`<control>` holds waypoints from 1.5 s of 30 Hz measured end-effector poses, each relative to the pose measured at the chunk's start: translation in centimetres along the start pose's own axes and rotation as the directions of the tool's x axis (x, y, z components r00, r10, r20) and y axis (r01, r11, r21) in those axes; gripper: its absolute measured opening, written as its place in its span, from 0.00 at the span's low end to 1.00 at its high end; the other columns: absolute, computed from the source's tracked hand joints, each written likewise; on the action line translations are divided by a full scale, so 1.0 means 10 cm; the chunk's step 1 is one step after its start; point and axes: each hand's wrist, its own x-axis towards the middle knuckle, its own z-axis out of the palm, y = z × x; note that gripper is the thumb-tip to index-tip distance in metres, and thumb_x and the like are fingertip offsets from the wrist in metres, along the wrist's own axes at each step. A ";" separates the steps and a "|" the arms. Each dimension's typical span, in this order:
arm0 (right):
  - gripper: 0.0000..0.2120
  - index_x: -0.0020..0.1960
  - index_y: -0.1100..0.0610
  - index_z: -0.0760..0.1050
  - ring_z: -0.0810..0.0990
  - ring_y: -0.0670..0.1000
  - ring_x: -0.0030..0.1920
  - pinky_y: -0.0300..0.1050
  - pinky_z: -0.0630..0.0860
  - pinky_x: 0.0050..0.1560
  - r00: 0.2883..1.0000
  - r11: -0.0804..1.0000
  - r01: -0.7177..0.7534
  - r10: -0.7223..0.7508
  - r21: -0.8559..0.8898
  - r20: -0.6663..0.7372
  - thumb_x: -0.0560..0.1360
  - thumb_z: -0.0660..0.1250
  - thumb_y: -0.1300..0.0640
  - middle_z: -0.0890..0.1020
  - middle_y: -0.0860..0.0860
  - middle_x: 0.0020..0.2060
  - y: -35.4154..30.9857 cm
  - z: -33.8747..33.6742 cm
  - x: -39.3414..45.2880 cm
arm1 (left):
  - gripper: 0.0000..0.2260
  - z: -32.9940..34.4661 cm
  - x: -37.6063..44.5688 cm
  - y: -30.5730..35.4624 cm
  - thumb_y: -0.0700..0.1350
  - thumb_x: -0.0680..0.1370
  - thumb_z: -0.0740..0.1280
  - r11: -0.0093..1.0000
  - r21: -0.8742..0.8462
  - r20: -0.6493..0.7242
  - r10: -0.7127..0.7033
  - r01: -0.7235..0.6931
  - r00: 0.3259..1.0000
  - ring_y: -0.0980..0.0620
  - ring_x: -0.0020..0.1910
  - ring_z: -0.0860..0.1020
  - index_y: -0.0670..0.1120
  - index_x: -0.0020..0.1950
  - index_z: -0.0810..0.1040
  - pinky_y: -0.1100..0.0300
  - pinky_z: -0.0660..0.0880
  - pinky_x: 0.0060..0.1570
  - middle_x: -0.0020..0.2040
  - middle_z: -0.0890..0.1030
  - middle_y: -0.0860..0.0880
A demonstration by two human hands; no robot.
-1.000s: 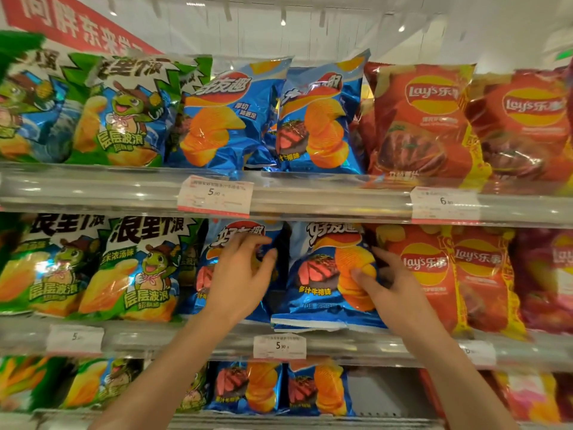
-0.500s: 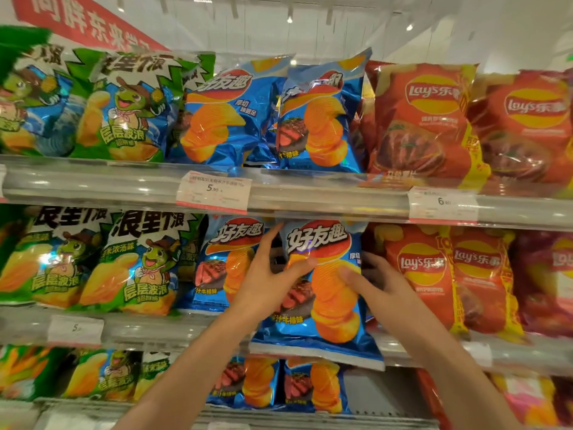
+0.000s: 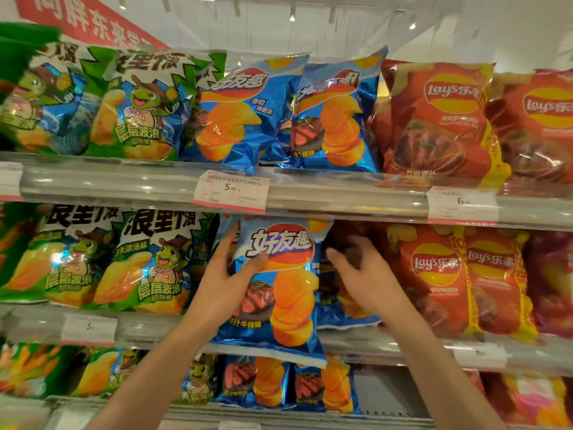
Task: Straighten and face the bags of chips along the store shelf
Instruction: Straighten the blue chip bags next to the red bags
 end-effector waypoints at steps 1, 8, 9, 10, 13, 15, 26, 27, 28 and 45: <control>0.30 0.71 0.57 0.68 0.77 0.57 0.62 0.48 0.74 0.58 1.000 0.989 0.001 -0.005 -0.150 -0.025 0.76 0.66 0.40 0.78 0.56 0.61 0.06 -0.01 0.07 | 0.37 -0.03 0.01 -0.01 0.66 0.69 0.74 1.000 0.006 -0.018 -0.001 0.001 1.000 0.53 0.70 0.73 0.71 0.74 0.60 0.45 0.71 0.69 0.74 0.70 0.61; 0.42 0.77 0.53 0.54 0.77 0.62 0.62 0.55 0.74 0.63 0.956 0.936 -0.214 0.259 -0.279 0.136 0.72 0.63 0.32 0.75 0.60 0.65 0.42 0.16 0.19 | 0.33 -0.12 0.05 -0.03 0.53 0.75 0.73 1.000 -0.003 -0.087 -0.020 0.020 0.996 0.51 0.62 0.79 0.62 0.77 0.63 0.48 0.74 0.66 0.66 0.78 0.55; 0.40 0.76 0.52 0.56 0.78 0.61 0.60 0.55 0.74 0.62 0.970 0.956 -0.191 0.219 -0.222 0.109 0.73 0.66 0.35 0.76 0.58 0.63 0.42 0.17 0.17 | 0.32 -0.13 0.06 -0.04 0.54 0.75 0.73 1.000 -0.005 -0.085 -0.024 0.024 0.996 0.51 0.62 0.79 0.62 0.77 0.63 0.47 0.74 0.66 0.66 0.78 0.54; 0.38 0.76 0.51 0.57 0.78 0.60 0.60 0.55 0.75 0.62 0.982 0.974 -0.154 0.169 -0.164 0.082 0.73 0.68 0.38 0.77 0.57 0.62 0.41 0.17 0.14 | 0.32 -0.14 0.06 -0.04 0.54 0.75 0.73 1.000 -0.006 -0.085 -0.026 0.026 0.996 0.50 0.61 0.80 0.62 0.76 0.63 0.46 0.75 0.65 0.65 0.78 0.53; 0.36 0.76 0.49 0.58 0.78 0.56 0.60 0.54 0.75 0.61 1.000 0.999 -0.013 0.012 -0.038 -0.022 0.74 0.72 0.45 0.76 0.53 0.63 0.35 0.20 0.06 | 0.31 -0.16 0.07 -0.02 0.53 0.76 0.73 1.000 -0.007 -0.096 -0.012 0.012 0.995 0.49 0.60 0.80 0.62 0.76 0.64 0.44 0.75 0.65 0.64 0.79 0.53; 0.37 0.76 0.49 0.57 0.78 0.55 0.60 0.52 0.76 0.60 0.994 0.998 0.060 -0.058 0.013 -0.097 0.74 0.72 0.47 0.75 0.53 0.65 0.31 0.22 0.08 | 0.30 -0.16 0.07 -0.02 0.52 0.76 0.73 1.000 -0.013 -0.104 0.002 -0.003 0.995 0.52 0.61 0.80 0.62 0.75 0.64 0.47 0.74 0.66 0.64 0.80 0.54; 0.32 0.80 0.54 0.50 0.69 0.66 0.66 0.57 0.69 0.63 0.981 0.999 -0.039 0.037 -0.009 -0.191 0.81 0.61 0.53 0.65 0.62 0.71 0.32 0.43 0.52 | 0.31 -0.16 0.03 0.00 0.53 0.76 0.73 1.000 -0.012 -0.087 -0.017 0.016 0.996 0.53 0.61 0.79 0.63 0.75 0.64 0.46 0.74 0.67 0.64 0.79 0.55; 0.35 0.80 0.52 0.47 0.68 0.67 0.68 0.57 0.68 0.65 0.985 0.997 -0.080 0.080 0.005 -0.156 0.80 0.62 0.49 0.63 0.62 0.73 0.36 0.42 0.50 | 0.31 -0.16 0.03 0.00 0.53 0.76 0.73 1.000 -0.011 -0.087 -0.018 0.017 0.996 0.53 0.61 0.79 0.62 0.75 0.64 0.46 0.74 0.67 0.64 0.79 0.55; 0.39 0.80 0.51 0.45 0.67 0.66 0.69 0.57 0.68 0.67 0.987 0.994 -0.111 0.111 0.010 -0.113 0.79 0.63 0.44 0.62 0.61 0.74 0.40 0.40 0.47 | 0.31 -0.17 0.03 0.00 0.53 0.76 0.73 1.000 -0.013 -0.089 -0.018 0.017 0.996 0.54 0.61 0.79 0.62 0.76 0.64 0.47 0.74 0.67 0.63 0.79 0.55; 0.13 0.61 0.45 0.71 0.77 0.44 0.56 0.29 0.71 0.52 0.998 0.982 -0.032 0.042 0.186 -0.051 0.78 0.66 0.44 0.78 0.42 0.53 0.40 0.10 -0.07 | 0.31 0.05 0.00 -0.08 0.56 0.76 0.72 1.000 0.003 -0.083 0.019 -0.019 0.996 0.52 0.68 0.75 0.65 0.75 0.63 0.45 0.72 0.69 0.70 0.74 0.58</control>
